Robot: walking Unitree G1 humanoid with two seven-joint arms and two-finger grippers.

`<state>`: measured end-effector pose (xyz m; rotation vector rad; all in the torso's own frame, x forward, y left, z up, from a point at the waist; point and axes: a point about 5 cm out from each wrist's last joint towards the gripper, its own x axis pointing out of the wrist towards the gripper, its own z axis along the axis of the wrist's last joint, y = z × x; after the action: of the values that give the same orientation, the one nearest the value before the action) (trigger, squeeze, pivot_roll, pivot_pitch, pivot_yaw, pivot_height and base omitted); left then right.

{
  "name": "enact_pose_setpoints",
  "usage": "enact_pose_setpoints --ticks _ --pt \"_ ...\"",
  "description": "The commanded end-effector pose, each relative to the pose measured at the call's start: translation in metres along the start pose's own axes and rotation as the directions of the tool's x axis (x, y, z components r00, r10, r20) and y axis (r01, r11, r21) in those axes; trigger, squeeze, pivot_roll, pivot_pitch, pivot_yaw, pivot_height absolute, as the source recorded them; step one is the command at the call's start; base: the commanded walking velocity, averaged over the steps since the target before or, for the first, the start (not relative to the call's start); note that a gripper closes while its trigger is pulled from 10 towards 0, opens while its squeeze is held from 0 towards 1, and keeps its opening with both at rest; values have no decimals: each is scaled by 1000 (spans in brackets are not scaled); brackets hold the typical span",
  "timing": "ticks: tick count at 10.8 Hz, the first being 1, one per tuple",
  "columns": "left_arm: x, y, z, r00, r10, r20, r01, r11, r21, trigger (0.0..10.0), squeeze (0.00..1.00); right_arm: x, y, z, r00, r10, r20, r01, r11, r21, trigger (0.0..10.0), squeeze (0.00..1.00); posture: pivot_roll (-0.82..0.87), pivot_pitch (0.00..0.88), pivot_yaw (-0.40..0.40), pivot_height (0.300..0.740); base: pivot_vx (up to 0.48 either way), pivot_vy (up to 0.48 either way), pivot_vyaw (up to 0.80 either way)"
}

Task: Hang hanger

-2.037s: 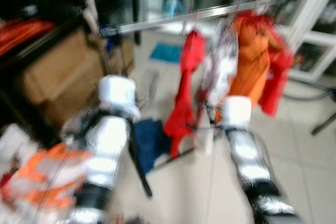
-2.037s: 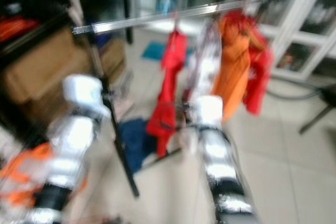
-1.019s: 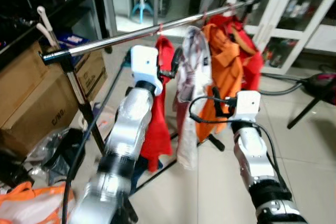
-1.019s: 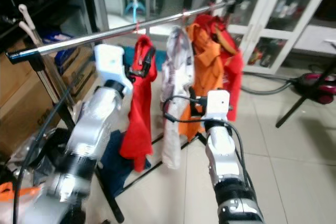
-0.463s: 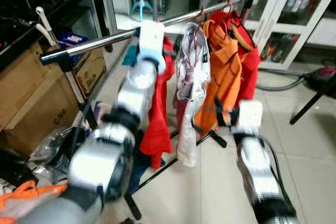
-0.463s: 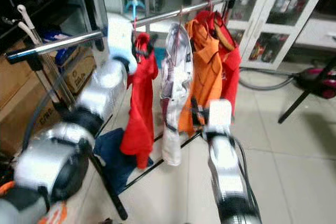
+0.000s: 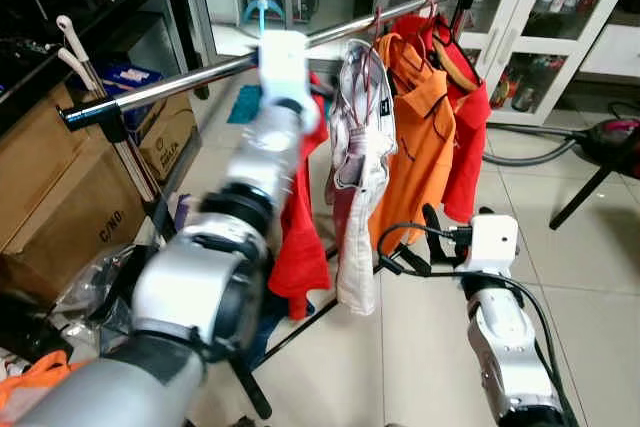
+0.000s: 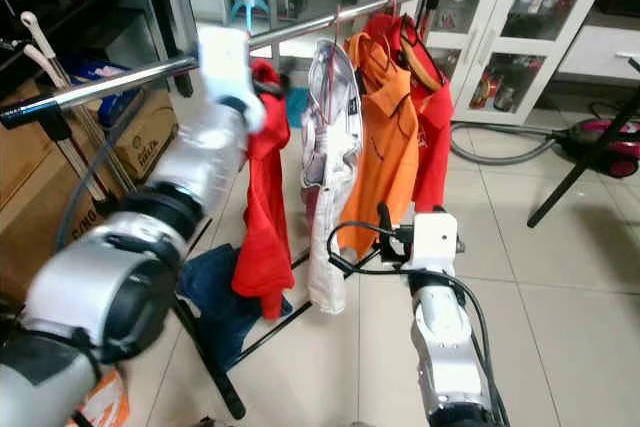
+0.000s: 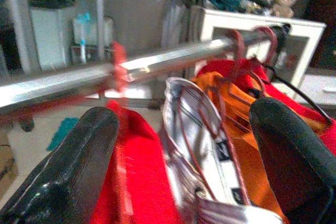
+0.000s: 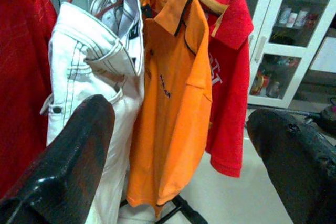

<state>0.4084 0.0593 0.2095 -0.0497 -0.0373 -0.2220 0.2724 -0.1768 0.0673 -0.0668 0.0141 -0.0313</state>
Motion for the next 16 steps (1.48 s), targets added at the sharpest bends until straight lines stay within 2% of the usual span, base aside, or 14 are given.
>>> enact_pose_setpoints --ticks 1,3,6,8,12,14,15,16 --pt "1 -3 2 1000 5 -2 -5 1000 26 10000 0 0 -2 4 1000 -7 8 7 1000 -7 10000 0 -187 0 34 740 0 0 0" --pt "0 -2 -8 997 55 -56 -52 997 57 10000 0 -1 2 3 1000 14 -13 -14 1000 -7 10000 0 -180 0 28 740 0 0 0" --pt "1 -1 0 995 98 -14 -97 992 78 10000 0 1 3 3 999 23 -29 -23 1000 -3 10000 0 -178 0 27 740 0 0 0" --pt "0 0 -7 990 132 -58 -127 989 81 10000 0 1 4 0 998 32 -47 -32 999 -1 10000 0 -179 0 26 740 0 0 0" --pt "-1 8 -16 978 149 -148 -156 987 -32 10000 0 2 2 -1 997 35 -65 -35 999 -1 10000 0 -185 0 29 740 0 0 0" --pt "0 12 -14 976 139 -166 -150 987 -59 10000 0 3 1 -1 997 35 -68 -35 999 -2 10000 0 -187 0 27 740 0 0 0" --pt "1 14 -11 978 131 -160 -141 989 -54 9647 0 3 1 -1 997 37 -70 -37 999 -3 10000 0 -187 0 24 740 0 0 0" --pt "2 17 -6 982 124 -144 -130 991 -38 2667 0 3 2 -1 997 41 -70 -41 999 -5 10000 0 -191 0 23 740 0 0 0"
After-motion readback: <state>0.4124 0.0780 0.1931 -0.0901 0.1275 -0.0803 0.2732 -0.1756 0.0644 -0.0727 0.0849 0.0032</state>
